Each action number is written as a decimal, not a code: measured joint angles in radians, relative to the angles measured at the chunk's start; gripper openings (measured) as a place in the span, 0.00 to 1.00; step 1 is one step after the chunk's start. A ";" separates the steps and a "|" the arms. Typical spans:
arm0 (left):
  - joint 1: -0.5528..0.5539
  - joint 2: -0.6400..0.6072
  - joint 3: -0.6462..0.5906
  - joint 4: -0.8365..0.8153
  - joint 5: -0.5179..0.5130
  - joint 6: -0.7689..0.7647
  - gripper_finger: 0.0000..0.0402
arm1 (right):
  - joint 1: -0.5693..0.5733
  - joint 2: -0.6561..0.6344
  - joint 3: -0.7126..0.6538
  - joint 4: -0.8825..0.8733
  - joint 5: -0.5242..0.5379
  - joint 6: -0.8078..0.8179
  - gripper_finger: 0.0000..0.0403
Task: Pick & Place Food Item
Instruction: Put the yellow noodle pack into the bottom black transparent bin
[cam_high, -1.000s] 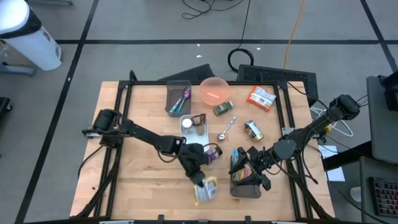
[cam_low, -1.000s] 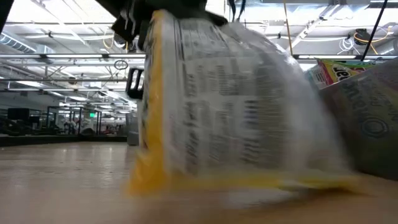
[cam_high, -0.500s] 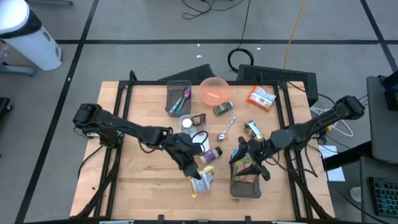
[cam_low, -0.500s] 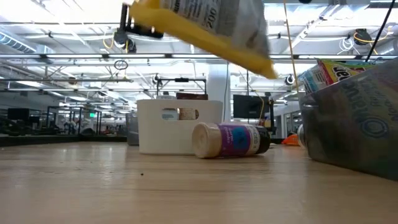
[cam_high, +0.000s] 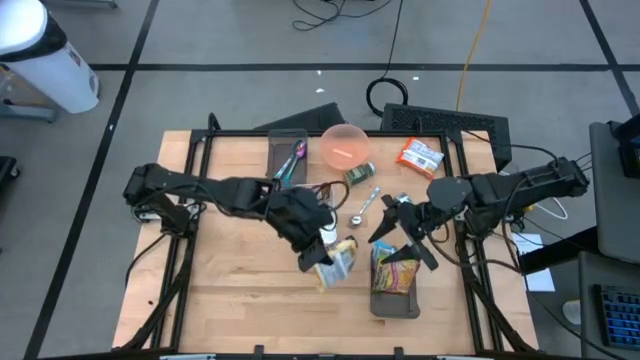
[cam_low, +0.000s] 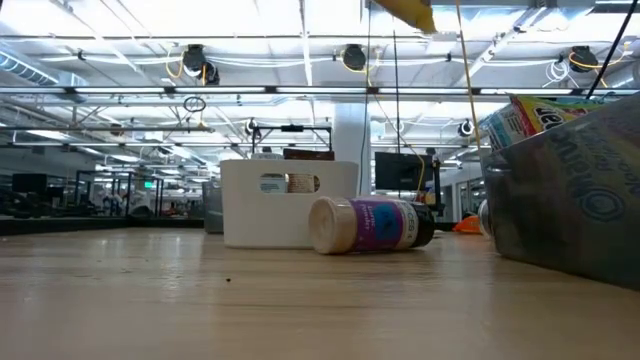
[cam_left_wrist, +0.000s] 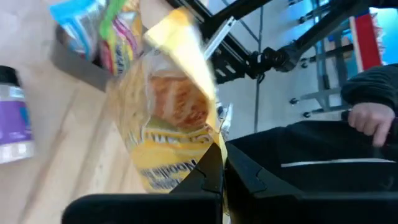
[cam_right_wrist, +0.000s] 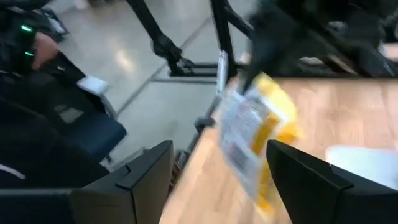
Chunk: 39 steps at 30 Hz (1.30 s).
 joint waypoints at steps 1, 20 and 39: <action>0.006 0.000 0.019 -0.029 0.000 0.011 0.00 | -0.005 0.008 0.013 0.012 -0.012 -0.012 0.62; 0.019 0.001 0.072 -0.106 0.022 -0.006 0.00 | -0.088 0.246 0.208 -0.015 -0.141 -0.142 0.62; -0.008 0.001 0.072 -0.096 -0.076 0.060 0.00 | -0.161 0.352 0.236 0.041 -0.249 -0.085 0.62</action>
